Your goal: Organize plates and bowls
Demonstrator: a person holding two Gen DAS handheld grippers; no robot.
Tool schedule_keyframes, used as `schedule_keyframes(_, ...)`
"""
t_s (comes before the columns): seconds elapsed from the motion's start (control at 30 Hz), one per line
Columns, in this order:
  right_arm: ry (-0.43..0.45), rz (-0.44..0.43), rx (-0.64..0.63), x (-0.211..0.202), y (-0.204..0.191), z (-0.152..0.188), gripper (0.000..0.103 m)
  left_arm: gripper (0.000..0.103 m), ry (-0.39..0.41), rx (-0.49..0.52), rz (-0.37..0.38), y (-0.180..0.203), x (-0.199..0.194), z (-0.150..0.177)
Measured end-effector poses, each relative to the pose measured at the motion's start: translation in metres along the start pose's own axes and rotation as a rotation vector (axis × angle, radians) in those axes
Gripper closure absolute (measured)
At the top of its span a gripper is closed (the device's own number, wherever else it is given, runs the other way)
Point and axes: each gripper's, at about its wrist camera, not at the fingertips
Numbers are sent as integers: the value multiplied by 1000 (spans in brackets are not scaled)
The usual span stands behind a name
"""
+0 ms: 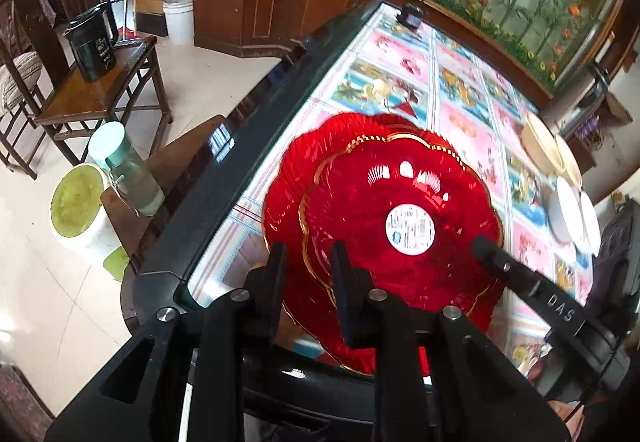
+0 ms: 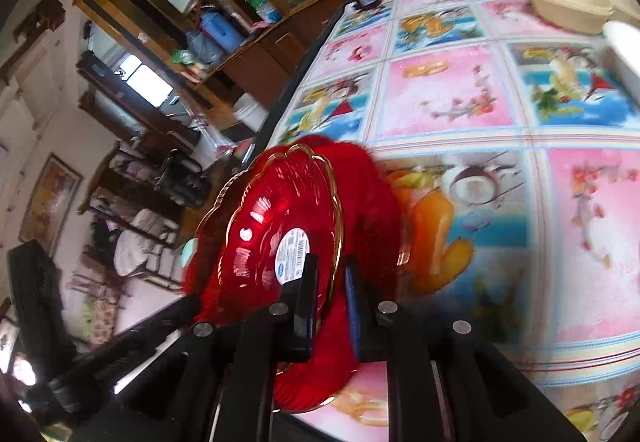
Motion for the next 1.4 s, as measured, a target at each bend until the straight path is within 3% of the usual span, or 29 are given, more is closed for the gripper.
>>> schedule_keyframes(0.07, -12, 18, -21, 1, -4, -1, 87, 70, 11, -8, -19, -2, -2, -1)
schedule_keyframes(0.1, -15, 32, -41, 1, -7, -1, 86, 55, 11, -14, -22, -3, -2, -1)
schedule_keyframes(0.13, -21, 43, -64, 2, -11, 0, 80, 48, 16, -24, -19, -5, -3, -1)
schedule_keyframes(0.17, -32, 48, -97, 3, -17, 0, 72, 48, 24, -28, -15, -5, -4, -1)
schedule_keyframes(0.23, -47, 62, -158, 4, -26, 2, 66, 48, 36, -24, -15, -6, -7, -1)
schedule_keyframes(0.4, -95, 120, -286, -2, -34, -1, 58, 48, 36, -22, -7, -3, -8, -2)
schedule_keyframes(0.53, -92, 55, -247, -23, -18, -11, 50, 48, 29, -32, 9, -2, -8, -1)
schedule_keyframes(0.63, -36, -30, -145, -46, 8, -23, 42, 48, 34, -33, 27, 3, -11, -1)
schedule_keyframes(0.77, 56, -3, -64, -65, 46, -31, 39, 45, 51, 2, 52, 22, -16, 3)
schedule_keyframes(1.0, 88, -3, 4, -77, 111, -10, 39, 43, 61, 192, 131, 95, -21, 27)
schedule_keyframes(1.1, 102, 8, 3, -88, 135, 3, 39, 35, 42, 302, 165, 137, -17, 41)
schedule_keyframes(1.23, 153, 36, 9, -114, 161, 11, 39, 33, -22, 392, 227, 185, -8, 53)
schedule_keyframes(1.4, 222, 58, 104, -154, 206, 10, 38, 33, -107, 427, 275, 237, 13, 54)
Point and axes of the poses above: each gripper's, at about its wrist camera, not at the fingertips, and x roughly the way its jaws point, y to its right, z to its underside
